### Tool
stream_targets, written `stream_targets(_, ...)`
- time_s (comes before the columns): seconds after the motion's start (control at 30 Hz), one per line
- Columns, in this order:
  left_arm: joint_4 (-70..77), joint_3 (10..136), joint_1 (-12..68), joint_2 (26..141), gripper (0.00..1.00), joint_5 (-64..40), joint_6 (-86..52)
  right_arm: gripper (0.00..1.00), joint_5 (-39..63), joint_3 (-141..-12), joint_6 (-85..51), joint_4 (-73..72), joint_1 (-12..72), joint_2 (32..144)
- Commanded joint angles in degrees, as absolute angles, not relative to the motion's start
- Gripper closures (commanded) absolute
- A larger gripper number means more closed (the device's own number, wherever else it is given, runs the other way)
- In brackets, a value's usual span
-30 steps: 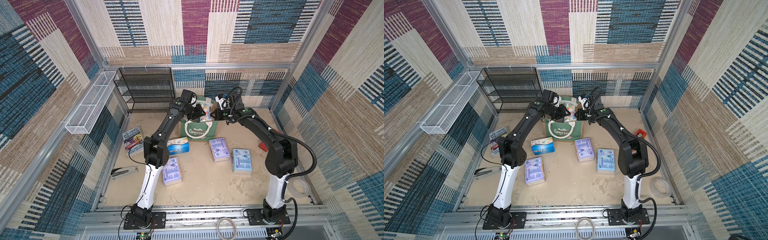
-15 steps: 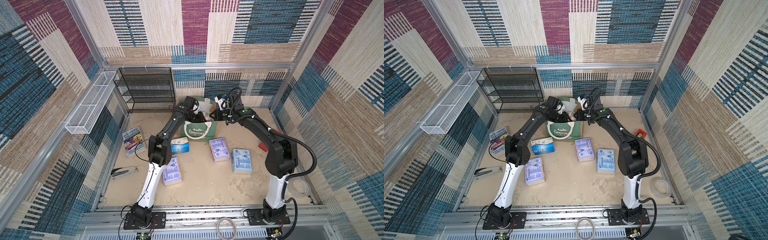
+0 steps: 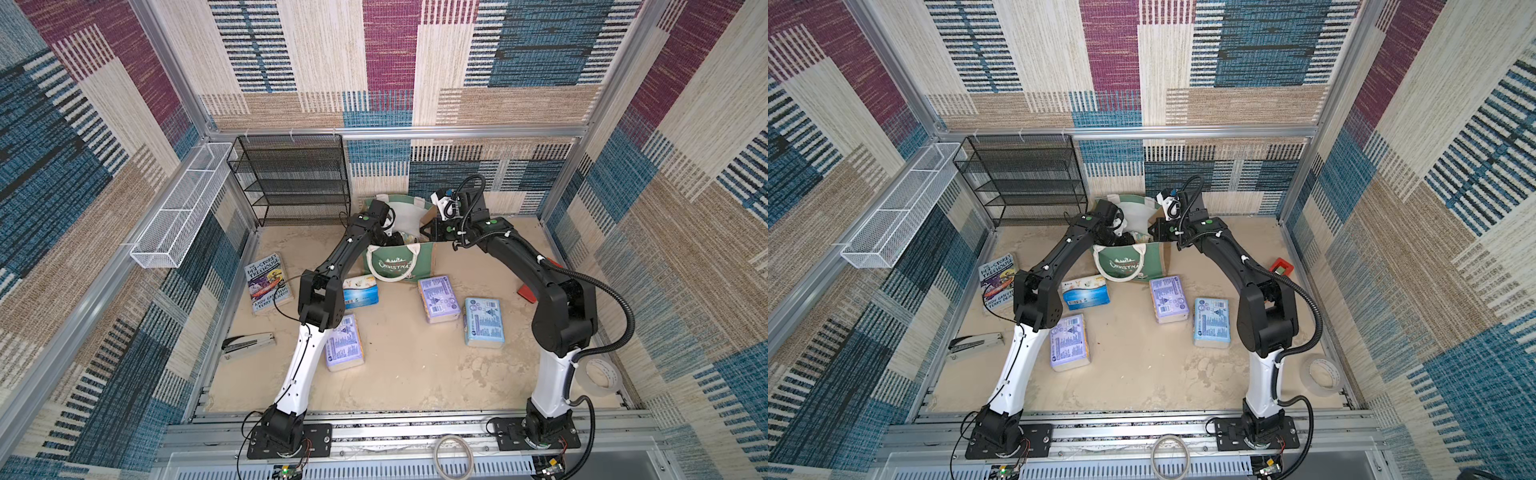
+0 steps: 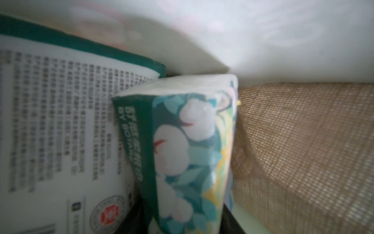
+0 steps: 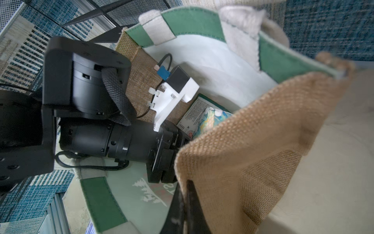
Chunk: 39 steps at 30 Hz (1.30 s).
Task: Put tissues into the canvas bag
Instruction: Place the pack of facial tissues in the canvas bag.
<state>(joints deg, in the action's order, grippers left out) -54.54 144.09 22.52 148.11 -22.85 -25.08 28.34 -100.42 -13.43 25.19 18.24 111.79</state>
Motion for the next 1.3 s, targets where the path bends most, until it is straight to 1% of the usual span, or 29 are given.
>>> stream_targets(0.0, -59.9, 143.5, 21.6, 148.8, 0.43, -18.3, -23.0, 0.98, 28.5, -100.4, -14.2, 22.1, 17.8, 111.1)
stream_targets(0.13, -60.4, 143.5, 21.4, 148.1, 0.34, -17.1, -23.1, 0.98, 28.3, -100.6, -14.1, 22.0, 17.7, 111.4)
stream_targets(0.23, -60.8, 143.5, 21.4, 147.1, 0.3, -16.3, -23.1, 0.97, 27.9, -100.0, -14.0, 22.1, 17.4, 111.4)
stream_targets(0.3, -60.7, 143.7, 21.4, 146.4, 0.24, -16.8, -23.2, 0.94, 27.9, -99.6, -14.2, 21.8, 17.1, 111.5)
stream_targets(0.4, -60.7, 144.8, 21.4, 145.7, 0.23, -17.7, -24.1, 0.91, 27.9, -99.4, -14.2, 21.5, 16.9, 111.7)
stream_targets(0.43, -60.7, 145.3, 21.5, 145.6, 0.18, -18.0, -24.4, 0.89, 27.9, -99.5, -14.2, 21.4, 16.9, 111.7)
stream_targets(0.47, -60.8, 145.9, 21.5, 145.5, 0.09, -18.6, -24.7, 0.88, 27.9, -99.5, -14.2, 21.4, 16.8, 111.8)
stream_targets(0.5, -60.8, 146.6, 21.5, 145.4, 0.09, -19.3, -25.2, 0.86, 28.0, -99.6, -14.3, 21.3, 16.7, 111.9)
stream_targets(0.53, -60.7, 147.1, 21.5, 145.3, 0.08, -20.2, -25.7, 0.83, 28.1, -99.7, -14.3, 21.3, 16.6, 112.0)
stream_targets(0.57, -60.7, 148.0, 21.5, 145.3, 0.08, -21.3, -26.3, 0.78, 28.1, -99.6, -14.3, 21.2, 16.5, 112.0)
stream_targets(0.83, -58.2, 149.7, 22.4, 142.1, 0.07, -23.9, -29.3, 0.56, 28.6, -99.5, -12.9, 20.8, 16.1, 111.0)
stream_targets(0.87, -57.8, 149.8, 22.5, 141.6, 0.06, -23.8, -29.6, 0.54, 28.4, -99.5, -12.6, 20.8, 16.1, 110.8)
stream_targets(0.93, -57.3, 149.7, 22.8, 140.6, 0.06, -23.3, -29.9, 0.46, 27.8, -99.5, -11.9, 20.9, 16.1, 110.3)
stream_targets(0.97, -57.0, 149.7, 23.0, 140.1, 0.01, -23.0, -30.0, 0.44, 27.5, -99.5, -11.5, 21.0, 16.2, 110.1)
stream_targets(1.03, -56.6, 149.7, 23.3, 138.9, 0.01, -22.0, -30.0, 0.4, 26.8, -99.5, -10.7, 21.2, 16.2, 109.6)
stream_targets(1.17, -55.6, 149.3, 24.2, 136.4, 0.01, -20.1, -29.7, 0.21, 24.5, -99.4, -9.9, 21.3, 16.2, 108.6)
stream_targets(1.27, -54.2, 148.3, 25.1, 134.2, 0.01, -18.1, -29.4, 0.14, 22.4, -99.2, -9.3, 21.7, 16.1, 107.3)
